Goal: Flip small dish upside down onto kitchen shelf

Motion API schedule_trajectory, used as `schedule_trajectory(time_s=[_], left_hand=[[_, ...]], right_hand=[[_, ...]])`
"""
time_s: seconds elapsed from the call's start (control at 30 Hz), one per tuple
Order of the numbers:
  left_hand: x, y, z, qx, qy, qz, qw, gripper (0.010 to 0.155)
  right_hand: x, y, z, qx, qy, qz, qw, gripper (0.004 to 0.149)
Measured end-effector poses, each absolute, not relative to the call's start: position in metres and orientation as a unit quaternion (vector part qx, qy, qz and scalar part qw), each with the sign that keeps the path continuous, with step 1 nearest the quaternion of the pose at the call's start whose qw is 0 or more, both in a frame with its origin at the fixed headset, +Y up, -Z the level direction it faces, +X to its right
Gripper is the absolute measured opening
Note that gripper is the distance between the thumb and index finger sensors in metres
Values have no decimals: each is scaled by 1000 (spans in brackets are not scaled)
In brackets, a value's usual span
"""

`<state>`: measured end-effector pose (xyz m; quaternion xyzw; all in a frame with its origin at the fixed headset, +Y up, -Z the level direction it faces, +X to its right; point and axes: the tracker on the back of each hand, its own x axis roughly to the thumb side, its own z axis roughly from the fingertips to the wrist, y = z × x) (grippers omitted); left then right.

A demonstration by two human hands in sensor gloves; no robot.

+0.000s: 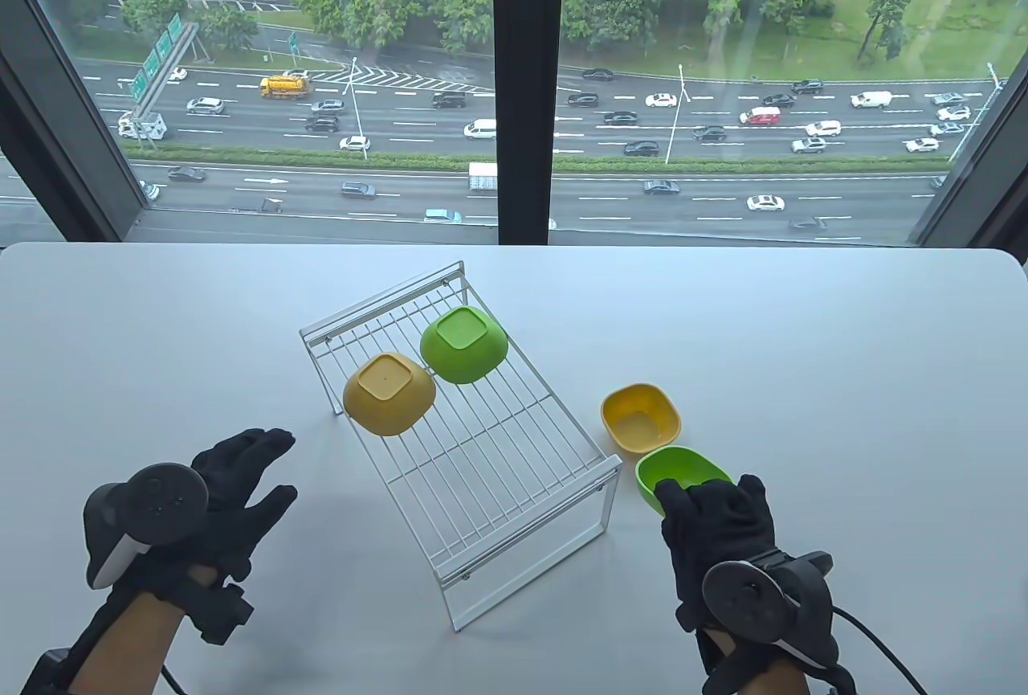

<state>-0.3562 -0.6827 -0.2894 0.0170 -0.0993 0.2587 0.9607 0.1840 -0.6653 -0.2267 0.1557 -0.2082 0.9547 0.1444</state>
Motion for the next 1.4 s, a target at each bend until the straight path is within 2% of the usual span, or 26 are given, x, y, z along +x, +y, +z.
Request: schedule_trajectory(time_s=[0.6,0.97,1.4], left_hand=[[-356,-684,-289,7,-100,232,968,69],[-357,-685,-289,-2,-98,213,972,69],[-356,-685,-289,-1,-103,220,970,70]], right_hand=[[174,-644,-212,223,-309,904,194,48],[176,-619,-208,243,-322,884,235,49],[150,-593,-202,286,-303,872,258,48]])
